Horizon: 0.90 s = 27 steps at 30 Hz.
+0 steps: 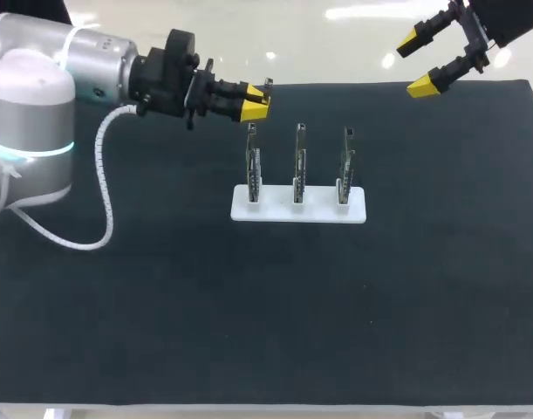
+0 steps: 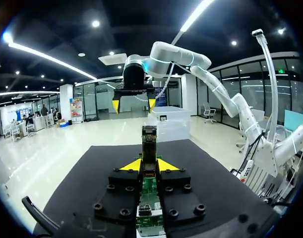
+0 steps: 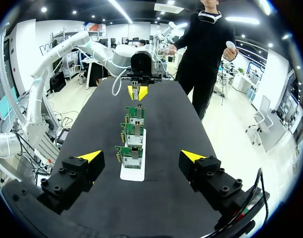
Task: Pick up the optical module with the left hand, and insert it into the network port with the right hand.
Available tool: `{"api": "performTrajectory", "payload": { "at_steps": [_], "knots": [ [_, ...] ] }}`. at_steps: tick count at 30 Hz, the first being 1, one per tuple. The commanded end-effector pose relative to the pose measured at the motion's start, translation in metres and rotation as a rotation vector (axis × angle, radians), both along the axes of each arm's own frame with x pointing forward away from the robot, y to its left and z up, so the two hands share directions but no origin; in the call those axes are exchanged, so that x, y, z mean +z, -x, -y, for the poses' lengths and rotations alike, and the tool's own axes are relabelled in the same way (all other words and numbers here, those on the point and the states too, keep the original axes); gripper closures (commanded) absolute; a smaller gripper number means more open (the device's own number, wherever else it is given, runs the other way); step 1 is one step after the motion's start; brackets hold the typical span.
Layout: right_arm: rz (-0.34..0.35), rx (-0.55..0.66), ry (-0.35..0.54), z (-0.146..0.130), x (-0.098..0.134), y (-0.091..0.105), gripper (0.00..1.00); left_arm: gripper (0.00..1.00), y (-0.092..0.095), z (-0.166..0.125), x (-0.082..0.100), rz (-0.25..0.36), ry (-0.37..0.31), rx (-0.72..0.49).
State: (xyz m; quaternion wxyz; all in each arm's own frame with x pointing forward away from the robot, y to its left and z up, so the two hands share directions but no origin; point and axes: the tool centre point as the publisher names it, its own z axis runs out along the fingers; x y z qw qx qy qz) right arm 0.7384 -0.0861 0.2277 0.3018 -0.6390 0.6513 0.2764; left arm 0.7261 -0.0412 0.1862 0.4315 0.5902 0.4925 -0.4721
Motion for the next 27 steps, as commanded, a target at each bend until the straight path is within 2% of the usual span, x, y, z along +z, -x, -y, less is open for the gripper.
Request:
{"api": "performTrajectory", "payload": {
  "at_steps": [1,27],
  "knots": [
    [0.000,0.001,-0.001,-0.0002,-0.0003,-0.0004,0.00,1.00,0.0092,0.0021,0.0049,0.015,0.002,0.090],
    [0.000,0.001,-0.001,-0.0002,-0.0003,-0.0004,0.00,1.00,0.0153,0.0117,0.0117,0.005,0.023,0.099]
  ]
}}
